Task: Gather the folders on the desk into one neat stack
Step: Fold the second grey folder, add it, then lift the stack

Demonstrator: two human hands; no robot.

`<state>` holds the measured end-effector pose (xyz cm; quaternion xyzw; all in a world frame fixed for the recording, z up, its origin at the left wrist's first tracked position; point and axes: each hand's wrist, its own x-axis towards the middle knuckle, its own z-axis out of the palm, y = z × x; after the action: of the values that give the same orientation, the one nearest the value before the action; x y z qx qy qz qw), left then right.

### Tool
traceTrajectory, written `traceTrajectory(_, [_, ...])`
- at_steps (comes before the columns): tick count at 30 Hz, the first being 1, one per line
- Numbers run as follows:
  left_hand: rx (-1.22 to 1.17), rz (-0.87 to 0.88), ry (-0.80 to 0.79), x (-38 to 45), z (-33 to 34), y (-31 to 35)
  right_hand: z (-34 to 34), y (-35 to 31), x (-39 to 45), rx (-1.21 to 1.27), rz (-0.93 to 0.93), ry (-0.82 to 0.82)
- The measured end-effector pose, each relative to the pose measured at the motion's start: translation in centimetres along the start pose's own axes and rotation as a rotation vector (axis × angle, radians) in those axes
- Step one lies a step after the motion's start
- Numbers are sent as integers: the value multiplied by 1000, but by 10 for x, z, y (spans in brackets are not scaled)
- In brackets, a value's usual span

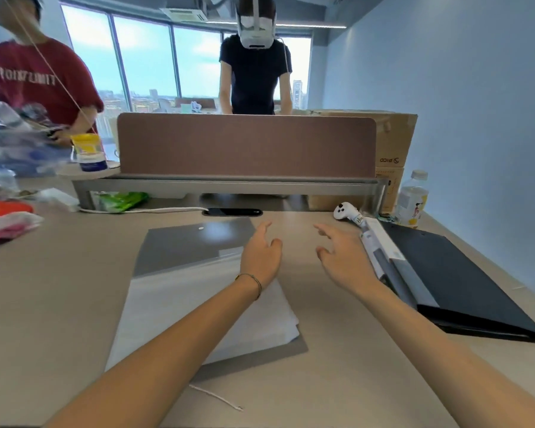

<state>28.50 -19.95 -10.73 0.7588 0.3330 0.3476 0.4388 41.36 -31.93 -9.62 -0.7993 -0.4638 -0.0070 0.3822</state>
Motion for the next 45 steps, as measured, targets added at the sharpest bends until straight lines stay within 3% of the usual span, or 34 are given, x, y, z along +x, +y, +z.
traceTrajectory(4, [231,-52,-47,7,-64,-43,35,-29,6,26,-23,-101])
traceTrajectory(9, [880,-59,-315,5,-120,-100,66,-56,7,25,-85,-209])
traceTrajectory(13, [988,-56,-392,1,-123,-113,83,-66,12,16,-130,-238])
traceTrajectory(21, [1136,-241,-308,4,-91,-108,96,-65,16,-5,-168,-259])
traceTrajectory(26, [1145,-340,-248,11,-88,-103,81,-53,2,-168,-273,-629])
traceTrajectory(28, [1150,-373,-234,14,-87,-98,79,-45,-2,-307,-299,-708])
traceTrajectory(33, [1155,-346,-246,13,-85,-93,81,-17,5,-428,-203,-614])
traceTrajectory(41, [1133,-180,-363,-6,-91,-74,72,25,27,-605,-55,-196])
traceTrajectory(45, [1221,-156,-362,-16,-81,-63,80,11,21,-516,-8,-150])
